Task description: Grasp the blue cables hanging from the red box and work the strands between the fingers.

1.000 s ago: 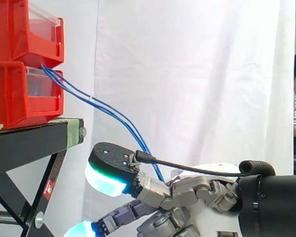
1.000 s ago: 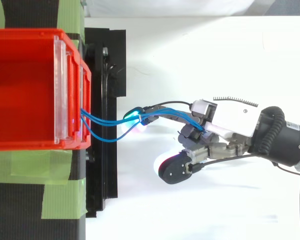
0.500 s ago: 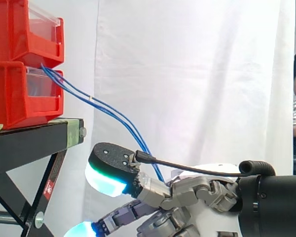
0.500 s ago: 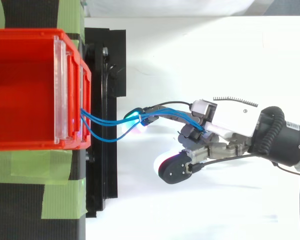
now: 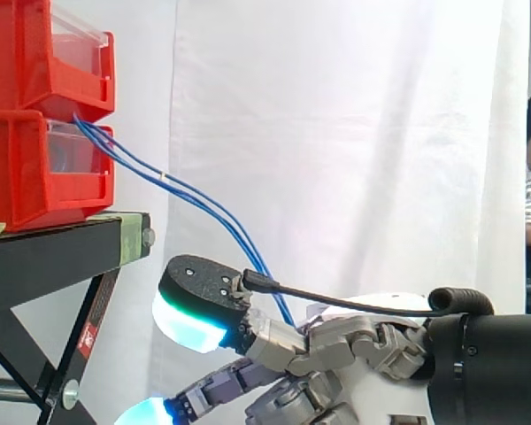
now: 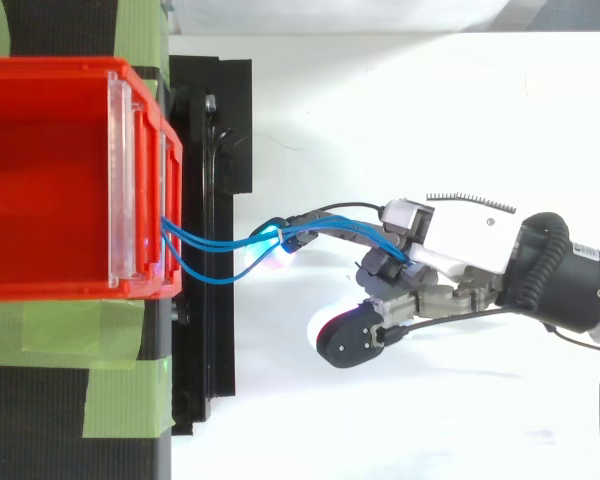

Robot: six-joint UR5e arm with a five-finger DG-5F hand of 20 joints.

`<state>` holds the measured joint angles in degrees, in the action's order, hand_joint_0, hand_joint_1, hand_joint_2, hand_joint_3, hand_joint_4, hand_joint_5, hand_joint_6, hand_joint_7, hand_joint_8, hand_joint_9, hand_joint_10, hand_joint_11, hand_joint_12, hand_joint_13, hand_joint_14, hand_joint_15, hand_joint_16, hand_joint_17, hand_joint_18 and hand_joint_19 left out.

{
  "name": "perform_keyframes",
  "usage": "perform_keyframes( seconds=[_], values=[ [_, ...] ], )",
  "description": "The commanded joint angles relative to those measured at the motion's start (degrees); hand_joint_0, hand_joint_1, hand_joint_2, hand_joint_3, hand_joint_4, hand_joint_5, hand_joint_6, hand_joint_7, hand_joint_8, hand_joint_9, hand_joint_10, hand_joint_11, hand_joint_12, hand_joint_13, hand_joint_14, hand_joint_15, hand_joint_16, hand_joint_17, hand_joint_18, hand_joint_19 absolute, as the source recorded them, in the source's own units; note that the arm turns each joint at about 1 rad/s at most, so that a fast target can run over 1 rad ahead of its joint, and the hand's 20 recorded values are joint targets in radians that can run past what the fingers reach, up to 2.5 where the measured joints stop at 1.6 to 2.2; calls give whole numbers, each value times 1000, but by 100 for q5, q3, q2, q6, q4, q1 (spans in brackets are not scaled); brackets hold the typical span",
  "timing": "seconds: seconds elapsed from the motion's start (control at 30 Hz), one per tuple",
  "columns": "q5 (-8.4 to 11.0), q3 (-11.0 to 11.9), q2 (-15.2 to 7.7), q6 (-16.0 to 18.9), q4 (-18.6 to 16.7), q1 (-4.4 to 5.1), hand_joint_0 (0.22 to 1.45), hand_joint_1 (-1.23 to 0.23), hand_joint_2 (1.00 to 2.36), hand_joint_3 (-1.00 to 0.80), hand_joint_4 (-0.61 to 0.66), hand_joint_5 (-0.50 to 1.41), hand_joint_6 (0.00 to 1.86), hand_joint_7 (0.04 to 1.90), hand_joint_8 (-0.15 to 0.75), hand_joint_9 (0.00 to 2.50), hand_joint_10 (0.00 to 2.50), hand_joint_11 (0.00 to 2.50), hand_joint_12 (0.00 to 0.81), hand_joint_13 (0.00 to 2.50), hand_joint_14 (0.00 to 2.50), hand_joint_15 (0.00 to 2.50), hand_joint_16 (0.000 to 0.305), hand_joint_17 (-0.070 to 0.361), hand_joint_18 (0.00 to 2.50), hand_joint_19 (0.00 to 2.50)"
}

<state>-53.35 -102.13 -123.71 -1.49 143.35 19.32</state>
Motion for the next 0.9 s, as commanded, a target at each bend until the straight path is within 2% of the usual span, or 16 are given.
perform_keyframes(
  seconds=[0.0, 0.87],
  values=[
    [0, 0, 5, 0, 0, -7, 718, -526, 1000, -1000, 331, 33, 12, 822, 526, 1822, 2500, 2500, 587, 1928, 2500, 1827, 198, 149, 2335, 677],
    [0, 0, -4, 0, 0, 2, 719, -527, 1000, -1000, 327, 32, 12, 826, 523, 1812, 2500, 2500, 582, 1910, 2500, 1813, 198, 149, 2325, 682]
  ],
)
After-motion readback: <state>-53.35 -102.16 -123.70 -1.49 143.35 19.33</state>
